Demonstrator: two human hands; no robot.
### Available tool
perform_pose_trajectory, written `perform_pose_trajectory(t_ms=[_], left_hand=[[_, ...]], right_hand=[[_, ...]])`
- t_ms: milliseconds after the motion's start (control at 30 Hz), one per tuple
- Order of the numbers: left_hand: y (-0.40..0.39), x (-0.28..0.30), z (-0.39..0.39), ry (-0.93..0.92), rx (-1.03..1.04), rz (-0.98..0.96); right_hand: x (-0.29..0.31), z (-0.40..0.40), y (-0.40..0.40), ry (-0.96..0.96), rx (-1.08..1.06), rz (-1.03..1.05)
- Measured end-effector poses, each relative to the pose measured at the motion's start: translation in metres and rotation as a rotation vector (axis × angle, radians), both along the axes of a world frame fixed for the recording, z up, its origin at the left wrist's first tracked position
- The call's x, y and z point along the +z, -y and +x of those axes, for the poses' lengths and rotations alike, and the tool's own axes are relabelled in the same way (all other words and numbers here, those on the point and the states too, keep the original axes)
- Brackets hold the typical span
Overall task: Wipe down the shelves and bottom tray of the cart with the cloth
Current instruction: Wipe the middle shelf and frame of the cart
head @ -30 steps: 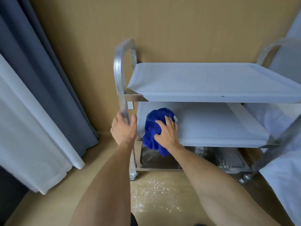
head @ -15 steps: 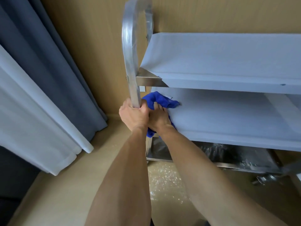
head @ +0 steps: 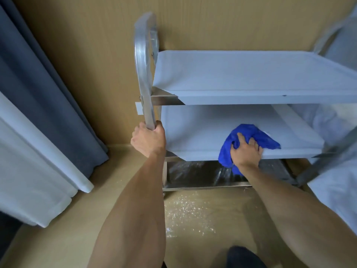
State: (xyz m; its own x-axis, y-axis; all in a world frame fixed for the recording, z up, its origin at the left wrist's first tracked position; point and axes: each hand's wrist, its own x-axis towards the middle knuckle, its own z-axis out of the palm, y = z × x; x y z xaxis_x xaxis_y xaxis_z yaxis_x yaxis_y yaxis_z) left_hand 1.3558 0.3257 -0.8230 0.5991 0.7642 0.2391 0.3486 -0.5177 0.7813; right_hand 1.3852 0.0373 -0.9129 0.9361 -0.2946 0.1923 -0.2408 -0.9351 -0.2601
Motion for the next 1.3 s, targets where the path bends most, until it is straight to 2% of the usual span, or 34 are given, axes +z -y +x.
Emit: perform_pose_trajectory(t_ms=[100, 200, 300, 400, 467, 600, 733, 900, 1033, 1200, 1300], left_hand=[[0.006, -0.001, -0.004, 0.041, -0.006, -0.079], [0.004, 0.001, -0.006, 0.044, -0.004, -0.212], [-0.003, 0.004, -0.013, 0.013, -0.068, -0.203], [-0.011, 0.002, -0.011, 0.017, -0.105, -0.211], [-0.014, 0.002, -0.009, 0.024, -0.083, -0.222], [-0.007, 0.006, -0.013, -0.049, -0.092, -0.222], [0.006, 0.008, -0.012, -0.071, -0.076, -0.204], [0.022, 0.007, -0.012, -0.087, -0.075, -0.166], [0.030, 0.004, -0.014, -0.079, -0.099, -0.170], [0.030, 0.001, -0.013, -0.045, -0.075, -0.164], [0.030, 0.003, -0.010, -0.053, -0.033, -0.156]], right_hand=[[0.006, -0.006, -0.011, -0.131, -0.005, -0.048], [0.007, -0.026, -0.076, -0.077, 0.232, -0.153], [0.002, -0.042, -0.173, -0.075, 0.542, -0.197], [0.000, -0.047, -0.239, -0.068, 0.601, -0.126], [-0.004, -0.045, -0.242, -0.054, 0.578, -0.136], [-0.011, -0.044, -0.217, 0.060, 0.661, -0.131], [-0.010, -0.047, -0.170, 0.045, 0.574, -0.139], [-0.010, -0.047, -0.066, 0.014, 0.239, -0.091], [-0.008, -0.038, -0.006, 0.026, 0.052, -0.036], [-0.007, -0.038, -0.025, 0.023, -0.019, 0.003], [-0.011, -0.048, -0.072, 0.032, 0.166, -0.052]])
